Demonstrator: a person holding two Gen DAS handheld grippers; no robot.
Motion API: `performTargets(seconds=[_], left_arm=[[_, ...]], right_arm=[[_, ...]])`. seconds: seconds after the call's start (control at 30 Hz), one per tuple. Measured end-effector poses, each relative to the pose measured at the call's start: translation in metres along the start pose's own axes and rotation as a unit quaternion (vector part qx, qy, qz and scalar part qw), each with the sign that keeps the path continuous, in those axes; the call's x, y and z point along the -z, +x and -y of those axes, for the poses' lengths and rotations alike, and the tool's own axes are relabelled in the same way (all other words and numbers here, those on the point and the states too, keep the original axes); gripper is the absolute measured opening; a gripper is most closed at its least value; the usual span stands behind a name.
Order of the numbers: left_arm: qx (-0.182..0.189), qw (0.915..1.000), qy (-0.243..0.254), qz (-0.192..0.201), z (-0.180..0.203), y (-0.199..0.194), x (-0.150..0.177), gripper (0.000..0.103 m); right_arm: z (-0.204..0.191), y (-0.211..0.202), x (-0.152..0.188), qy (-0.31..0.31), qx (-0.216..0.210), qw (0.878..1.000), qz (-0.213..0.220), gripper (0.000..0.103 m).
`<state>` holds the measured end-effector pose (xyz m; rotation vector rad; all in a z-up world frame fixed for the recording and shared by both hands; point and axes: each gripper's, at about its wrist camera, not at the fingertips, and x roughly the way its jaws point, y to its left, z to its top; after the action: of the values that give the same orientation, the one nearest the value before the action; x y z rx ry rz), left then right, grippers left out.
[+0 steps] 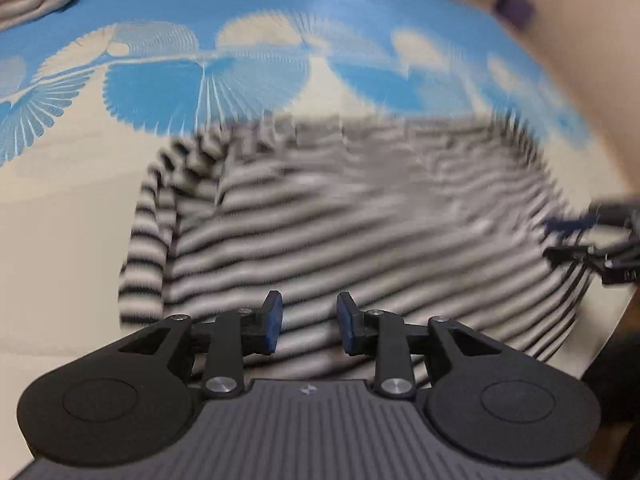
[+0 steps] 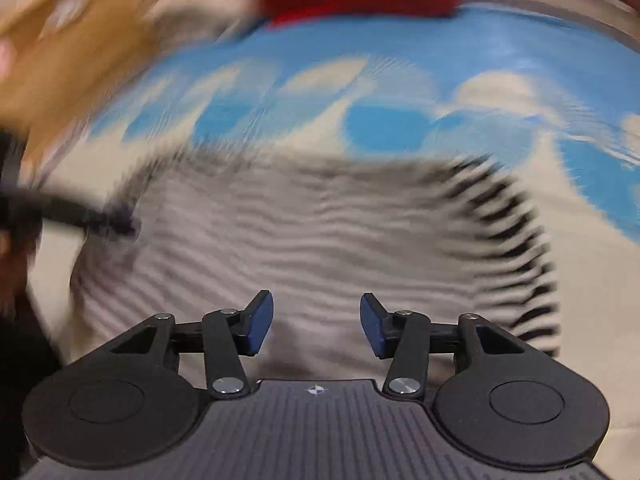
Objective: Fold small clothes
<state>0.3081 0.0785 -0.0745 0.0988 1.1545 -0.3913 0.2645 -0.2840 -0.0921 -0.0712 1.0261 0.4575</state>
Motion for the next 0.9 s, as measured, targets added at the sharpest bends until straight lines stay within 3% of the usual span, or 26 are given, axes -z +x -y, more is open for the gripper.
performTargets(seconds=[0.03, 0.07, 0.13, 0.2, 0.23, 0.27, 0.33, 0.37, 0.43, 0.5, 0.57, 0.63, 0.7, 0.8, 0.9], left_arm=[[-0.021, 0.9996, 0.006, -0.019, 0.002, 0.006, 0.007, 0.035], [-0.035, 0.9988, 0.001, -0.033, 0.000, 0.010, 0.013, 0.035], [-0.042, 0.9981, -0.030, -0.034, -0.008, 0.002, 0.020, 0.034], [-0.026, 0.9981, -0.054, -0.015, -0.014, -0.017, 0.027, 0.035], [-0.019, 0.9977, -0.064, -0.011, -0.017, -0.023, 0.033, 0.036], [-0.017, 0.9972, -0.070, -0.021, -0.019, -0.024, 0.039, 0.037], [-0.038, 0.9935, -0.071, -0.081, -0.019, -0.012, 0.050, 0.037], [-0.046, 0.9915, -0.070, -0.100, -0.018, -0.010, 0.053, 0.037], [-0.044, 0.9923, -0.077, -0.086, -0.018, -0.022, 0.054, 0.037], [-0.037, 0.9930, -0.103, -0.044, -0.022, -0.043, 0.051, 0.037], [-0.017, 0.9912, -0.131, -0.001, -0.031, -0.065, 0.053, 0.040], [-0.016, 0.9868, -0.160, 0.018, -0.044, -0.074, 0.056, 0.046], [-0.030, 0.9796, -0.198, 0.016, -0.059, -0.071, 0.069, 0.054], [-0.056, 0.9649, -0.256, -0.012, -0.081, -0.063, 0.079, 0.054], [-0.048, 0.9656, -0.254, -0.023, -0.079, -0.061, 0.079, 0.054]], right_arm=[[-0.003, 0.013, 0.009, -0.017, 0.045, 0.998, -0.031, 0.051], [-0.001, 0.018, 0.014, -0.012, 0.061, 0.997, -0.042, 0.052], [0.008, 0.009, 0.012, 0.035, 0.055, 0.998, -0.026, 0.055], [0.015, -0.010, 0.011, 0.076, 0.050, 0.996, 0.014, 0.053], [0.018, -0.011, 0.014, 0.079, 0.058, 0.995, 0.007, 0.053], [0.018, -0.004, 0.020, 0.064, 0.081, 0.994, -0.027, 0.053], [0.016, 0.008, 0.035, 0.007, 0.145, 0.985, -0.089, 0.054], [0.019, 0.003, 0.036, 0.001, 0.157, 0.983, -0.094, 0.055], [0.029, -0.027, 0.030, 0.056, 0.164, 0.984, -0.050, 0.052], [0.036, -0.073, 0.026, 0.116, 0.146, 0.982, 0.037, 0.053], [0.038, -0.117, 0.033, 0.149, 0.143, 0.971, 0.122, 0.056], [0.039, -0.147, 0.053, 0.163, 0.134, 0.960, 0.186, 0.061], [0.040, -0.157, 0.074, 0.177, 0.141, 0.950, 0.213, 0.062], [0.040, -0.168, 0.097, 0.213, 0.181, 0.923, 0.264, 0.061], [0.050, -0.163, 0.105, 0.240, 0.188, 0.920, 0.248, 0.061]])
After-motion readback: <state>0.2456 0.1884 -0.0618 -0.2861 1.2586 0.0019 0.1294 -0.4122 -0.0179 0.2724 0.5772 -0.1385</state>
